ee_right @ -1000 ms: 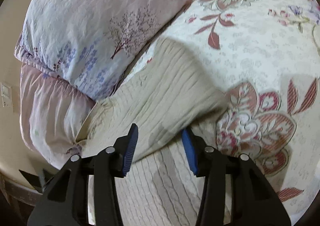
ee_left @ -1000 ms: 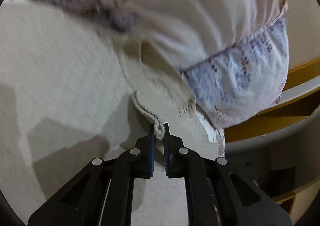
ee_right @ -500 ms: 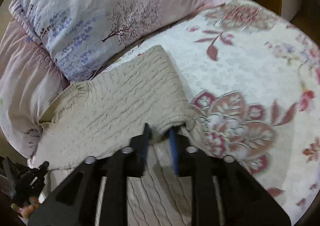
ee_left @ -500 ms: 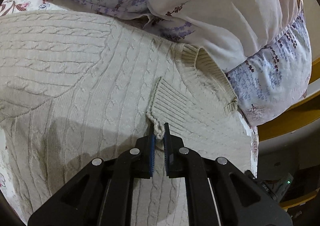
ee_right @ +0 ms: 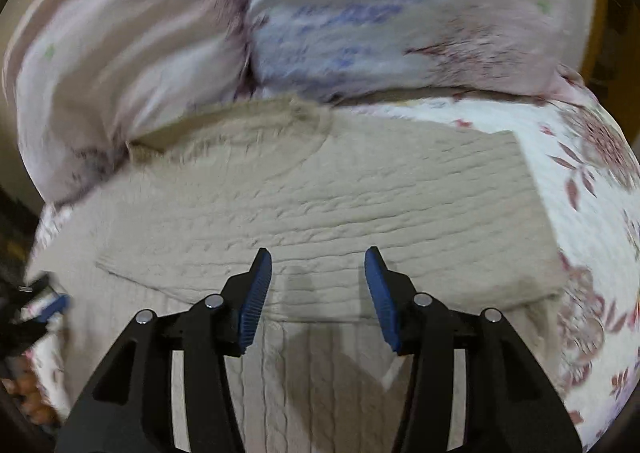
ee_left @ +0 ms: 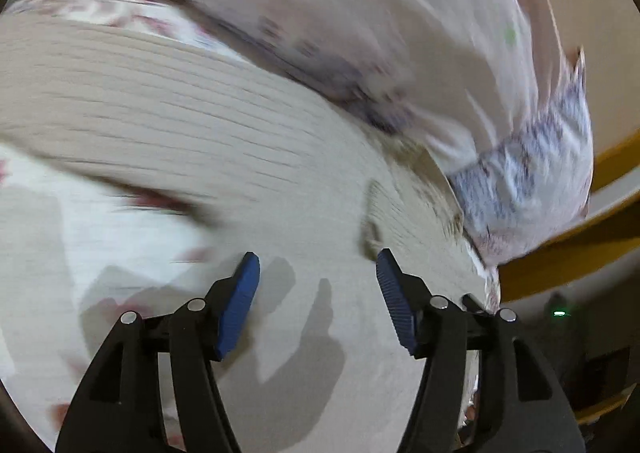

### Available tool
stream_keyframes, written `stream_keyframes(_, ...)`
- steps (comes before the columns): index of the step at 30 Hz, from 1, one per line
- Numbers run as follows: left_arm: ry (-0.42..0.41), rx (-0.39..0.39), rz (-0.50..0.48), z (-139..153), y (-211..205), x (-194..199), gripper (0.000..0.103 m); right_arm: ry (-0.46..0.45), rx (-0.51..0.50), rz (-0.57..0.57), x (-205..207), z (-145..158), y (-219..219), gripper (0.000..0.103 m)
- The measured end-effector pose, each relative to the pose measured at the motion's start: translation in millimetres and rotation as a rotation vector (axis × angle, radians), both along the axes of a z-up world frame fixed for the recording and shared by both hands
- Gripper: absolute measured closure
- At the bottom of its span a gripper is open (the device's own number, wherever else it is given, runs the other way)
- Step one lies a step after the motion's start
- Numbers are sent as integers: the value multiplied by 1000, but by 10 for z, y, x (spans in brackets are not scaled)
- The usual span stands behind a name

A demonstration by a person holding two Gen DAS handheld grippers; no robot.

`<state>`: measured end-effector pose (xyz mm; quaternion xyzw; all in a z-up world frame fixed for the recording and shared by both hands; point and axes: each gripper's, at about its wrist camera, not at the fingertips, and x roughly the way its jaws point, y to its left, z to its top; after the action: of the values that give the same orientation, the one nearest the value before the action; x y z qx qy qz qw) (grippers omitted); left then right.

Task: Fold small clothes

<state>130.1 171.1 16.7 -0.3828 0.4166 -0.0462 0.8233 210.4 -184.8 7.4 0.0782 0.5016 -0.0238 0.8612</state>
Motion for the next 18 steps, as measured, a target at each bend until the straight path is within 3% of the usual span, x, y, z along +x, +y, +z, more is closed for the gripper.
stream_keyframes(2,8,-10,76,-28,314,-228,41,-28,-25,13,-43,1,49,47)
stream_keyframes(7,27,-57,305,-147,1041,-599,41,-24,77,0,-123,85,-29,42)
stream_keyframes(10,25,-97,430,-220,1357,-660,42,-28,119,-5,-154,142,-59,42)
stream_keyframes(14,-1,-206,562,-312,1692,-671,43,-35,143,-6,-199,188,-61,42)
stream_keyframes(18,-2,-260,643,-353,1930,-664,52,-38,164,-9,-206,208,-98,42)
